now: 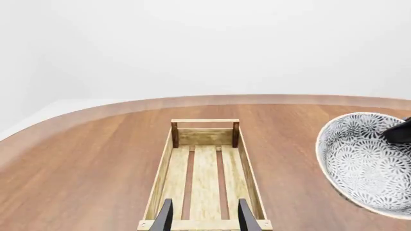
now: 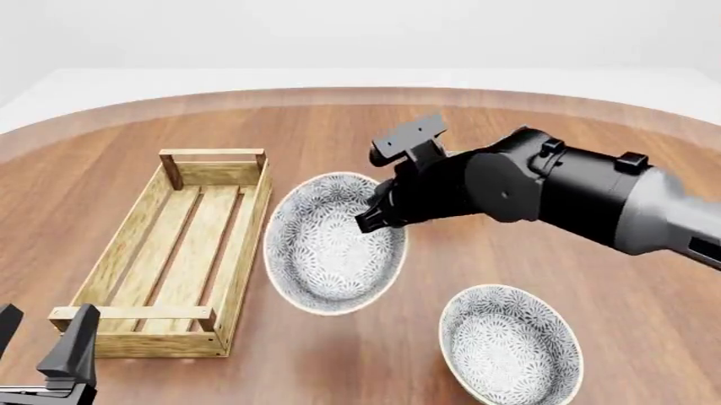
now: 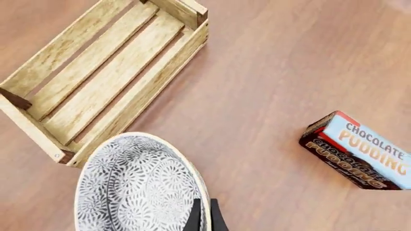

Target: Stack the left bowl on the right bowl and place them in the tray.

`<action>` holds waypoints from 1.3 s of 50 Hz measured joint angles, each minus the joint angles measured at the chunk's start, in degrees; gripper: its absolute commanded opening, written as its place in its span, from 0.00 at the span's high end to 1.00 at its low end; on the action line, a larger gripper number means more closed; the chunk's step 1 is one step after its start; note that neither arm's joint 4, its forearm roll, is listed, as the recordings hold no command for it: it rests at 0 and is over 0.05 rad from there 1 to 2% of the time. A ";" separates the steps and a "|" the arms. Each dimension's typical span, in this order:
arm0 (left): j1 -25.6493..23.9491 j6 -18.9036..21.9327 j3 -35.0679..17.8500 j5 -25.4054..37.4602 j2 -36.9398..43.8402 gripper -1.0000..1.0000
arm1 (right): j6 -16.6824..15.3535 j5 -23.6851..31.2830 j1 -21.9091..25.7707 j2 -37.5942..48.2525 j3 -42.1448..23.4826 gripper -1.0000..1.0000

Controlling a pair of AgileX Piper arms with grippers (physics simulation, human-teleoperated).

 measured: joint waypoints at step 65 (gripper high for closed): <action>0.00 0.00 0.00 0.00 0.00 0.00 | 29.07 0.92 -23.16 -52.92 34.27 1.00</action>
